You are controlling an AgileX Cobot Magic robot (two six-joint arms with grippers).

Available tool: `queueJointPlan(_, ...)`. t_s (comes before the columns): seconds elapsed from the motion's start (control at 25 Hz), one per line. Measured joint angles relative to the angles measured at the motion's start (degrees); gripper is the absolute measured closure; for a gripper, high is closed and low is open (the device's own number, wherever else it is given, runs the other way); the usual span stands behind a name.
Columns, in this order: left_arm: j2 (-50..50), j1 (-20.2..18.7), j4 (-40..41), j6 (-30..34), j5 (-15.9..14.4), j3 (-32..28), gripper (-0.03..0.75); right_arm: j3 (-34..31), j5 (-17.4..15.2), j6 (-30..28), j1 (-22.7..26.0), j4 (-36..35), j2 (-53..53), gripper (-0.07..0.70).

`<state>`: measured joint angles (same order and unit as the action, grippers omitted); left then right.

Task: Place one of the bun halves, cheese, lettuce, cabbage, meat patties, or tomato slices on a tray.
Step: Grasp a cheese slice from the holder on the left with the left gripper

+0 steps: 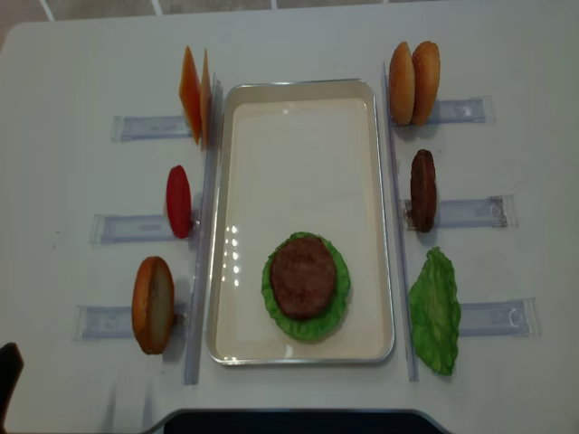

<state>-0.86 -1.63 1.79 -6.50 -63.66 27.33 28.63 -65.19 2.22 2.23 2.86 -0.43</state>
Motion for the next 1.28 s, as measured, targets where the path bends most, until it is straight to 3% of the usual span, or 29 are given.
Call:
queueJointPlan(1.04,0.09,0.0,0.0,0.0,0.0,0.0,0.334,0.0,0.0,0.0,0.0,0.0,0.0,0.147)
queueJointPlan(1.28,6.74,0.0,0.6,0.0,0.28,0.22,0.344,0.0,0.0,0.0,0.0,0.0,0.0,0.147)
